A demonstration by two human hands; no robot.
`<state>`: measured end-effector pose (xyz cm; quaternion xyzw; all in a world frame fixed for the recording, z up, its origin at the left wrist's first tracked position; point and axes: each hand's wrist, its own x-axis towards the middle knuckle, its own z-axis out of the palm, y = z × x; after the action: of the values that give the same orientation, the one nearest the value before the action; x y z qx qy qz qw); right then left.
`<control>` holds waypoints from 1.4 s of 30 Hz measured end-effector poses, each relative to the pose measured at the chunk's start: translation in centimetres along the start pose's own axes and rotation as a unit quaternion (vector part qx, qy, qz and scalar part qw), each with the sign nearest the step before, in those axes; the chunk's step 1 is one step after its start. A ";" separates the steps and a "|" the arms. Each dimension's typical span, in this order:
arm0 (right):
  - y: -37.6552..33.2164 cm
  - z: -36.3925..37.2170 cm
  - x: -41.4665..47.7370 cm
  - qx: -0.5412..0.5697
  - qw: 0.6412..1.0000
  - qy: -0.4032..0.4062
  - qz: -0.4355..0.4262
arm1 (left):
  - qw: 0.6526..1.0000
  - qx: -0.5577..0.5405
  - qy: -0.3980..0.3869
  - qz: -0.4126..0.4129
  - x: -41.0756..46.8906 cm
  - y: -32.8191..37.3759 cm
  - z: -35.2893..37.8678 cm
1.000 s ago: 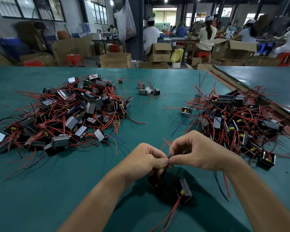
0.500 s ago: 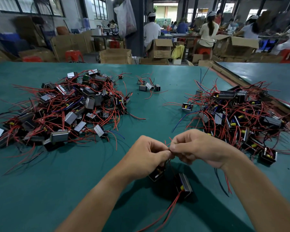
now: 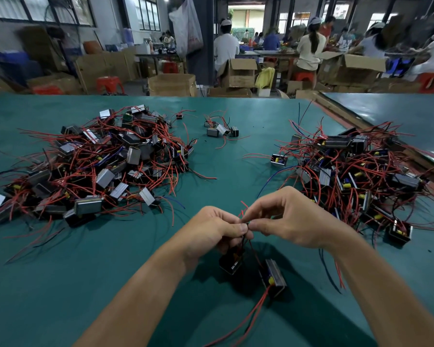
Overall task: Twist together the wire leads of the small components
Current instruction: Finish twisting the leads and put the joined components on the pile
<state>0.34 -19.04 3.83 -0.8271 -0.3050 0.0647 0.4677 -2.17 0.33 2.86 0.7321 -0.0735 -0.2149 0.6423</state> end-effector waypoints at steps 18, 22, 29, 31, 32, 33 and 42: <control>-0.6 0.0 -0.1 0.033 0.990 0.002 0.140 | 0.941 0.252 0.113 0.197 0.2 -1.1 0.9; 0.2 0.0 0.3 0.041 0.977 0.084 0.191 | 0.954 0.198 0.137 0.176 0.5 -1.3 0.6; 0.5 0.4 0.0 -0.015 0.988 0.009 0.155 | 0.970 0.092 0.170 0.149 0.6 -0.7 0.0; 0.4 0.6 0.0 -0.017 0.990 -0.010 0.142 | 0.981 0.019 0.152 0.121 0.4 -0.4 -0.2; 0.5 0.8 0.0 -0.011 0.990 -0.021 0.141 | 0.985 -0.004 0.138 0.107 0.3 -0.2 -0.2; 0.5 1.0 0.0 -0.008 0.990 -0.030 0.139 | 0.988 -0.018 0.123 0.093 0.2 -0.1 -0.3; 0.8 1.2 0.2 0.019 0.993 -0.043 0.112 | 0.998 -0.034 0.060 0.017 0.1 -0.1 -0.8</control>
<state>0.36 -18.34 2.54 -0.8435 -0.2288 0.1579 0.4595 -1.75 1.02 2.83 0.7202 -0.0401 -0.1623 0.6734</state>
